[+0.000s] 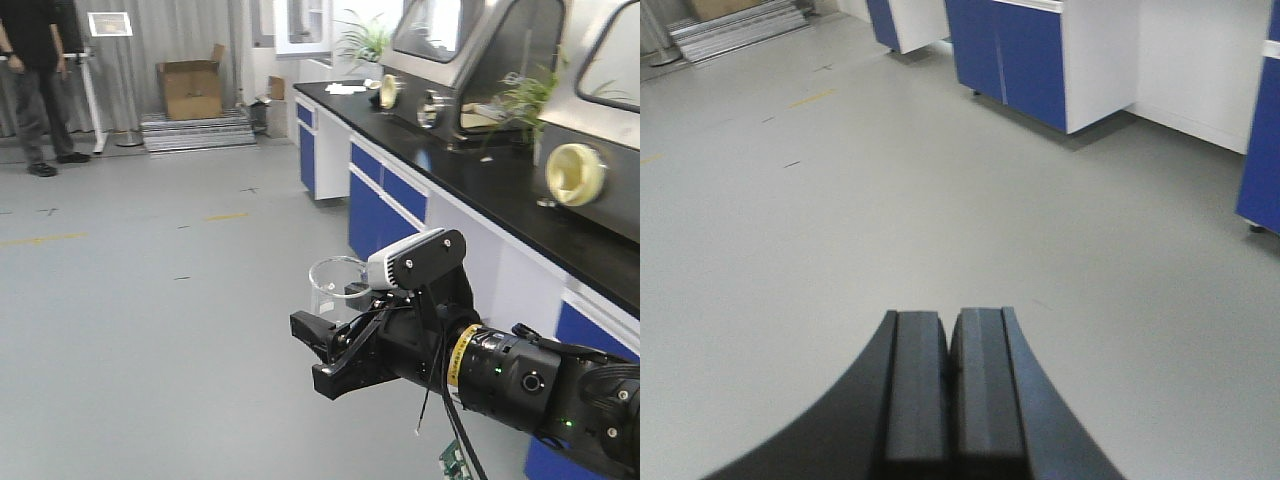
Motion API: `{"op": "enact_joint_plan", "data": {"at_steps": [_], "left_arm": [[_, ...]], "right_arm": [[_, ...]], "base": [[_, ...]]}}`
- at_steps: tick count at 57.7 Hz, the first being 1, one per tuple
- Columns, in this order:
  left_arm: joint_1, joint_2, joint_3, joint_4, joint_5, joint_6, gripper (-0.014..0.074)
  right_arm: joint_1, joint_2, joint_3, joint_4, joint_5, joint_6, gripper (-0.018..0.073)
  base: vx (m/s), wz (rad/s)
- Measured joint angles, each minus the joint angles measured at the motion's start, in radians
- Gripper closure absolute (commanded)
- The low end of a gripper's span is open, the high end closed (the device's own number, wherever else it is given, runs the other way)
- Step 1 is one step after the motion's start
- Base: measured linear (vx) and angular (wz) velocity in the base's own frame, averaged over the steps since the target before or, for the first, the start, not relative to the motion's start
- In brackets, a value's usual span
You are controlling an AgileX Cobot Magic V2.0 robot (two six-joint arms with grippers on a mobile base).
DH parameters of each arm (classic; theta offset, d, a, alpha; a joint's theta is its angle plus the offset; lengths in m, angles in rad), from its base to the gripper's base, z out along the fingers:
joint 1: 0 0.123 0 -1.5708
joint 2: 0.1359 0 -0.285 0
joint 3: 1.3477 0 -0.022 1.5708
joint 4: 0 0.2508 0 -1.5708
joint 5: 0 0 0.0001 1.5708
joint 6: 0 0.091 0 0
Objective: Pick beaker and place in left cabinet
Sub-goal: 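Hold the beaker in the right gripper while the base turns away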
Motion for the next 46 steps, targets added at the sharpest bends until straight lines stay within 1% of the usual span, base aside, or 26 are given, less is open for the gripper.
{"op": "enact_joint_plan", "data": {"at_steps": [23, 46], "left_arm": [[0.000, 0.000, 0.000, 0.000, 0.000, 0.000, 0.0603], [0.000, 0.000, 0.000, 0.000, 0.000, 0.000, 0.0603]], "right_arm": [[0.000, 0.000, 0.000, 0.000, 0.000, 0.000, 0.0362], [0.000, 0.000, 0.000, 0.000, 0.000, 0.000, 0.0362]], "base": [[0.24, 0.27], [0.42, 0.06]]}}
